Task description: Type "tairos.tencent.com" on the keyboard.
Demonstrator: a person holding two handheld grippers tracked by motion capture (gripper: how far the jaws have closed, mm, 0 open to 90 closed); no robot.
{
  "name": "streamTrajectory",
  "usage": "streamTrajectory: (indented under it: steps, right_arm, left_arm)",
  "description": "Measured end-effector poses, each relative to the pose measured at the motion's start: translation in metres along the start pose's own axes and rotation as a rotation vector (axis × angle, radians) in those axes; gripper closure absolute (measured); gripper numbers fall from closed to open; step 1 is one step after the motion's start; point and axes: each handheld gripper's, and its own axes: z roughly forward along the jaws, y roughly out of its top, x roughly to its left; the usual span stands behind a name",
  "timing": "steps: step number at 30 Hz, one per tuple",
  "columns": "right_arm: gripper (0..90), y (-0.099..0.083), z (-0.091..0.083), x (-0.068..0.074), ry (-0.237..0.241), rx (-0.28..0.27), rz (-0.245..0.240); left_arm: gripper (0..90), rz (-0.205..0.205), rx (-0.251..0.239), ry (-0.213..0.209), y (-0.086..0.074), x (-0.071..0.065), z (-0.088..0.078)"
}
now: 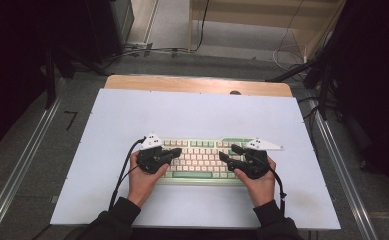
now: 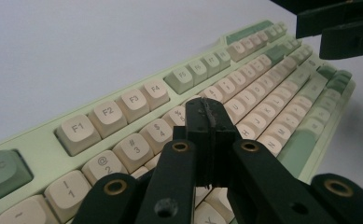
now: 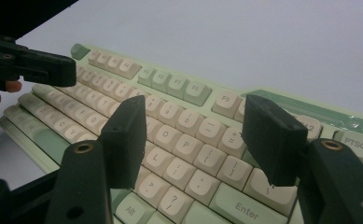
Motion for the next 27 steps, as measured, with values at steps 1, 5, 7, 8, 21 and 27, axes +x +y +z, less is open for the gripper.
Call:
streamTrajectory:
  steps: [1,5,7,8,21,27]
  right_arm:
    - [38.7,0.0,0.0,0.0,0.002,0.002,0.001]
    - [39.2,0.0,0.001,0.001,0.005,0.003,-0.001]
    - [39.5,0.0,0.002,0.001,0.006,0.006,0.0]
    - [39.6,0.0,0.002,0.001,0.005,0.007,0.001]
    - [40.2,0.0,0.004,0.003,0.017,0.01,-0.002]
    - [40.5,0.0,0.005,0.003,0.023,0.012,-0.004]
  left_arm:
    - [90.0,0.006,0.009,0.004,0.0,-0.001,0.001]
    - [90.0,0.034,0.03,0.021,0.001,-0.002,0.006]
    - [90.0,0.037,0.041,0.025,0.002,-0.002,0.008]
    - [90.0,0.04,0.045,0.025,0.002,-0.002,0.009]
    - [90.0,0.027,0.083,0.039,0.002,-0.001,0.016]
    - [90.0,0.021,0.086,0.039,0.002,0.0,0.015]
